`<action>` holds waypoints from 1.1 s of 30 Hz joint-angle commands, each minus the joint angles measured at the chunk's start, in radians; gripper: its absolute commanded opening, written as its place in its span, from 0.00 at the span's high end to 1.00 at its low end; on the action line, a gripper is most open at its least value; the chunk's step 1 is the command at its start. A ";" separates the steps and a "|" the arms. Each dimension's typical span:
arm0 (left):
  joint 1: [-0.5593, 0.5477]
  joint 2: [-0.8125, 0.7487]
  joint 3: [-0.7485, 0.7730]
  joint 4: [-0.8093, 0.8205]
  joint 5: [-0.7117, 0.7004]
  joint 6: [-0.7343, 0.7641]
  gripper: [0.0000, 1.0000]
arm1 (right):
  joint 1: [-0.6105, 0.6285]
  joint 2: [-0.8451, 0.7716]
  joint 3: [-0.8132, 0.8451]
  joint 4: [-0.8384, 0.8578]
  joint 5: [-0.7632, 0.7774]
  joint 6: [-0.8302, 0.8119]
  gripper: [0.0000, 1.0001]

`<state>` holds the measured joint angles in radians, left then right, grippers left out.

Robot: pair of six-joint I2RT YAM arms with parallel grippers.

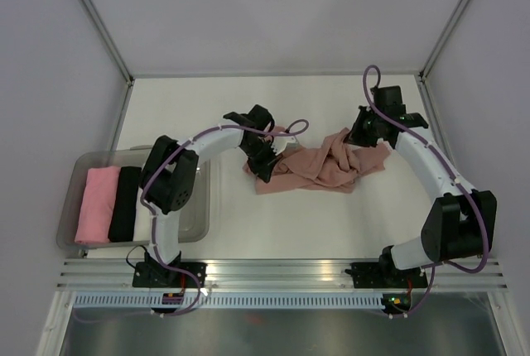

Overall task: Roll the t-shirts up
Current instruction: Flatten the tshirt

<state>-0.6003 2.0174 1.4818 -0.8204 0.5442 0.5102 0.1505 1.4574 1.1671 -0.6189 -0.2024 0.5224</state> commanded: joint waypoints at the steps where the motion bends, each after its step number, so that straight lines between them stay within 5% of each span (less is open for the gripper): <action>1: 0.017 -0.133 0.014 -0.011 -0.073 -0.009 0.98 | -0.058 -0.003 0.121 -0.025 0.041 -0.031 1.00; 8: 0.212 -0.284 0.349 -0.010 -0.265 -0.018 0.98 | -0.276 0.063 0.499 -0.079 0.054 -0.058 1.00; 12: 0.260 -0.258 0.659 -0.010 -0.343 -0.012 0.98 | -0.296 0.164 0.767 -0.131 0.051 -0.030 1.00; 17: 0.277 -0.304 0.778 0.003 -0.438 0.053 0.98 | -0.330 0.158 0.921 -0.140 0.061 -0.012 1.00; 22: 0.319 -0.384 0.674 -0.035 -0.461 0.089 0.98 | -0.351 -0.009 0.758 -0.157 0.119 -0.067 1.00; 27: 0.318 -0.518 0.340 -0.080 -0.399 0.082 0.98 | -0.353 -0.239 0.369 -0.159 0.138 -0.048 1.00; 33: 0.315 -0.530 -0.007 -0.033 -0.238 0.025 0.98 | -0.351 -0.313 0.007 -0.065 0.118 -0.003 0.99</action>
<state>-0.2832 1.4857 1.5738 -0.8581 0.1936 0.5621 -0.1986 1.1275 1.2709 -0.7635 -0.0887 0.4831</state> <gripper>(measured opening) 0.027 0.007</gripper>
